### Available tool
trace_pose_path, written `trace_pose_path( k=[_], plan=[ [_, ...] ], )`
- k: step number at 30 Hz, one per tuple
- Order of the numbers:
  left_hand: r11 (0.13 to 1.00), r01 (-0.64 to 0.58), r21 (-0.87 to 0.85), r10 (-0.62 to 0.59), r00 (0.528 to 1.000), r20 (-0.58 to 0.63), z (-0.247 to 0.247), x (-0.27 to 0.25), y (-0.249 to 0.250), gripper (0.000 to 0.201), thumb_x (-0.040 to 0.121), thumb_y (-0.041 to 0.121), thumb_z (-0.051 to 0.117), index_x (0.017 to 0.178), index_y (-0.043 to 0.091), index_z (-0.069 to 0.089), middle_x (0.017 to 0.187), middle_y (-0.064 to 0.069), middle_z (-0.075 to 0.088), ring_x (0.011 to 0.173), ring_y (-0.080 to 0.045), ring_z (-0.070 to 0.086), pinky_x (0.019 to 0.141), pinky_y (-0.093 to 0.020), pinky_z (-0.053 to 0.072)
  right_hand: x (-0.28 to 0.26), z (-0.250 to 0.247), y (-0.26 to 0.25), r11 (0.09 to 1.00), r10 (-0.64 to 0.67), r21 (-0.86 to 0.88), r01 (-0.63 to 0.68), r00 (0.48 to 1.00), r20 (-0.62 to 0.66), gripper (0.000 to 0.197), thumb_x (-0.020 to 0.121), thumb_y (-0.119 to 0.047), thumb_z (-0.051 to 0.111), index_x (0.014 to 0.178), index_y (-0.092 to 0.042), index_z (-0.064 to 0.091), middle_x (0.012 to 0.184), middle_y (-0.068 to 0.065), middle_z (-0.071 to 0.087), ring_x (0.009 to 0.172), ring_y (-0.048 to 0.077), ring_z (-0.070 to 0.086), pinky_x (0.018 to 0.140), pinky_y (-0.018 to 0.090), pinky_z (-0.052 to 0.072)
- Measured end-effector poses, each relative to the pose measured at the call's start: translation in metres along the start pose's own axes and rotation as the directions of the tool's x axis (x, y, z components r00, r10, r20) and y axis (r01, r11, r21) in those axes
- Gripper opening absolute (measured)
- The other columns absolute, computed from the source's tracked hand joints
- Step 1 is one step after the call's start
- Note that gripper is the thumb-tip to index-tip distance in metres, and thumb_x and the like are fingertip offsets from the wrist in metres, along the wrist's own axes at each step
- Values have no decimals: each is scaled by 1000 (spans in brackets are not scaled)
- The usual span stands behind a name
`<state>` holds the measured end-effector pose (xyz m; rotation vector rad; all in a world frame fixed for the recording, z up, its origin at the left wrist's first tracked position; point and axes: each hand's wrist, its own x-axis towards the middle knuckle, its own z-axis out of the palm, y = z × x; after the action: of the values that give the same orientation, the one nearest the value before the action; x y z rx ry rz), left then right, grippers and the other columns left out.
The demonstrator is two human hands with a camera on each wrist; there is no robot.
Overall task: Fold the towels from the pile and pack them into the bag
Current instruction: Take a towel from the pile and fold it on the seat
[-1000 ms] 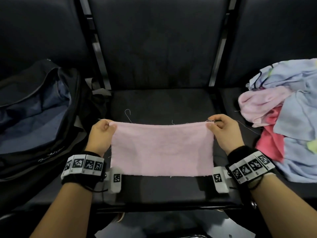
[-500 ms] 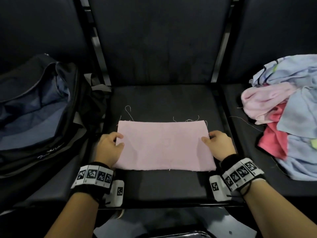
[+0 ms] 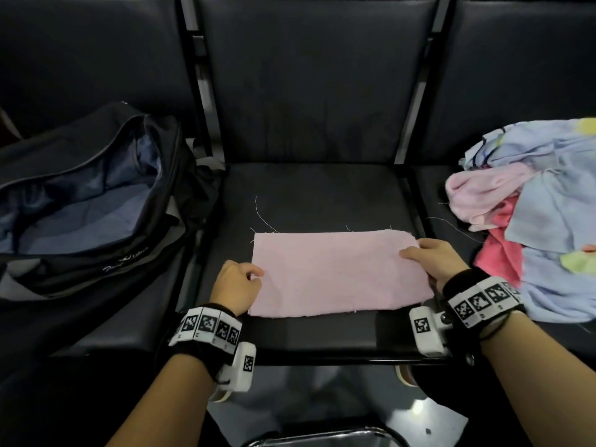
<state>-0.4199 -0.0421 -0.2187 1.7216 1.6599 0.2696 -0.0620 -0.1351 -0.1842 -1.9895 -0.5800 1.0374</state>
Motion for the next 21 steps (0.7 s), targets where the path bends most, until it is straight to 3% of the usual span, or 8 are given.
trace_pose_path(
  k=[2,4,7,10,13,16,18,21],
  plan=[
    [999,-12,-30,11,1000,-30,-3,1,2,27,87,8,60,103,24,75,109,-3,53,93,-16,56,85,-21,38,-16,6,-15,996,-18,88,9,995,97,17,86,1,66,102,4,68,86,16,66,71,22,63,60,28,48],
    [994,-39,-103,34,998,-57,-6,1,8,25,87,8,61,101,24,75,104,0,56,92,-15,58,83,-20,37,-32,21,-33,991,-70,124,47,980,186,21,86,1,64,101,-10,71,85,10,67,64,14,64,51,24,46],
    [951,-48,-307,42,999,-27,-11,-1,18,19,89,9,61,99,18,74,94,0,66,85,-15,62,79,-24,45,-51,61,-59,991,-128,72,113,958,257,26,85,0,62,105,-13,71,77,4,61,53,9,57,39,21,38],
    [787,93,-609,-40,994,101,-17,-6,25,15,94,8,56,97,9,70,91,-9,69,71,-18,64,64,-31,49,-65,112,-72,991,-131,62,117,933,334,32,86,1,58,114,-14,67,81,7,61,60,15,63,48,27,50],
    [684,195,-703,-96,979,178,-21,-7,23,15,97,10,52,100,8,67,91,-11,69,70,-21,66,61,-31,54,-76,155,-72,991,-126,96,94,899,420,32,90,1,55,119,-10,63,84,15,56,69,26,59,54,33,52],
    [682,263,-682,-134,962,237,-20,-4,17,18,96,9,50,110,13,62,91,-9,63,75,-21,60,62,-30,54,-81,175,-61,994,-82,100,37,861,501,36,96,-8,57,130,-19,50,102,17,62,86,30,67,62,39,60],
    [709,276,-648,-146,958,248,-16,-2,15,25,94,8,54,118,14,57,95,-8,59,78,-19,58,62,-30,53,-77,171,-51,993,-110,28,110,864,491,40,97,-12,59,135,-16,49,111,15,62,95,29,68,68,41,62],
    [795,184,-578,-91,978,186,-7,0,12,31,88,4,62,115,19,56,93,-5,58,77,-16,57,63,-29,53,-70,150,-36,966,-193,-74,249,878,438,36,93,-10,61,128,-18,59,102,7,63,91,26,69,68,37,63]
  ],
)
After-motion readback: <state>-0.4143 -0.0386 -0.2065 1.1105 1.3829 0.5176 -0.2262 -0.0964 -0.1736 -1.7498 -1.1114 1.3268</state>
